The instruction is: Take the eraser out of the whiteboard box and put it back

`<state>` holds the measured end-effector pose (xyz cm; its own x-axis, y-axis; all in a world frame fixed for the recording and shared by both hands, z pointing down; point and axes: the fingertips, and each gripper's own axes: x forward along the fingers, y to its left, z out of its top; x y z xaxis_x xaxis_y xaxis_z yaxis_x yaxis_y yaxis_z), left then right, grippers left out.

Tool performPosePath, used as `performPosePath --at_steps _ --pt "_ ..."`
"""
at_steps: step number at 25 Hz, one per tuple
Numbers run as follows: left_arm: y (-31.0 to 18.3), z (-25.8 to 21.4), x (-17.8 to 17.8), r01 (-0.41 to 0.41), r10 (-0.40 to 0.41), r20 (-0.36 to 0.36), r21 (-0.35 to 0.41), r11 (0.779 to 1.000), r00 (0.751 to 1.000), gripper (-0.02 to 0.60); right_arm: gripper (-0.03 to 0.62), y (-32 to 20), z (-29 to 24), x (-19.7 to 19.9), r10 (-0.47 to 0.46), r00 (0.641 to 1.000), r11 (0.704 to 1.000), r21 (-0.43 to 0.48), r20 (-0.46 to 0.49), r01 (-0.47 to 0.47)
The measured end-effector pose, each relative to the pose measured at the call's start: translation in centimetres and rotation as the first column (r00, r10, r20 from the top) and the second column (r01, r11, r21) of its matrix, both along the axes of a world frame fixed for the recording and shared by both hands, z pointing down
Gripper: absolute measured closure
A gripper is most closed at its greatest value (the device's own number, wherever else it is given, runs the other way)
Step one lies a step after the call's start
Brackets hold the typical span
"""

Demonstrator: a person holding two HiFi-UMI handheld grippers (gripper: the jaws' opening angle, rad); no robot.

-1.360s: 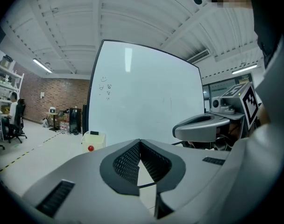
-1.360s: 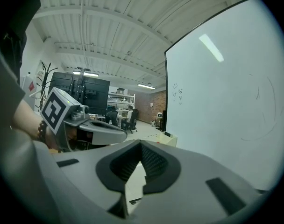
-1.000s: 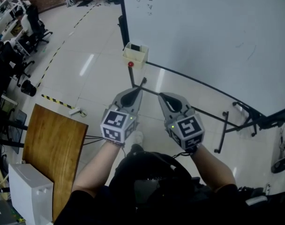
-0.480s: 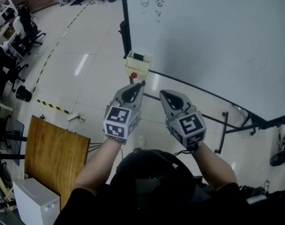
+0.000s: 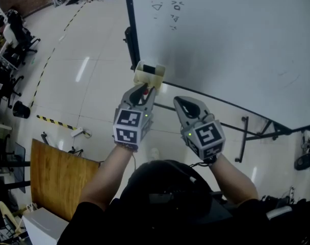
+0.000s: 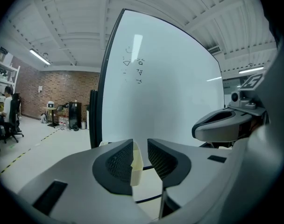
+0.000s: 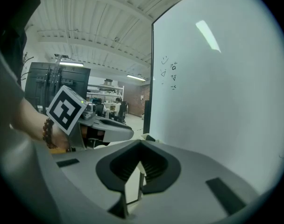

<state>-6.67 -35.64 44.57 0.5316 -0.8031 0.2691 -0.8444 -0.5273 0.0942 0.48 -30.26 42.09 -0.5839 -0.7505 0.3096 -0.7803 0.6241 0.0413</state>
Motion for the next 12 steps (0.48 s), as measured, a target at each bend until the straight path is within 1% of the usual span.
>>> performPosePath --at_steps 3,4,7,8,9,12 --pt "-2.0 0.5 -0.1 -0.001 0.001 0.024 -0.01 1.0 1.0 0.482 0.568 -1.6 0.5 0.3 0.027 1.0 1.0 0.001 0.003 -0.027" --pt "-2.6 0.7 -0.1 -0.002 0.003 0.033 -0.015 1.0 0.999 0.452 0.568 -1.9 0.7 0.3 0.035 0.999 0.999 -0.008 0.005 -0.035" --pt "-4.5 1.3 -0.3 0.003 -0.001 0.061 -0.032 0.999 0.998 0.449 0.568 -2.9 1.2 0.1 0.049 0.999 0.998 -0.026 0.006 -0.049" --pt "-5.1 1.5 -0.3 0.006 -0.003 0.07 -0.039 0.999 0.998 0.425 0.568 -3.2 1.3 0.1 0.054 0.999 0.998 -0.029 0.006 -0.054" --pt "-5.7 1.7 -0.4 0.009 -0.005 0.079 -0.045 0.999 0.997 0.414 0.568 -3.5 1.4 0.2 0.06 0.998 0.998 -0.031 0.007 -0.06" --pt "-7.5 2.3 -0.5 0.019 -0.012 0.114 -0.058 0.998 0.993 0.408 0.568 -4.5 1.8 0.5 0.077 0.997 0.996 -0.037 0.006 -0.077"
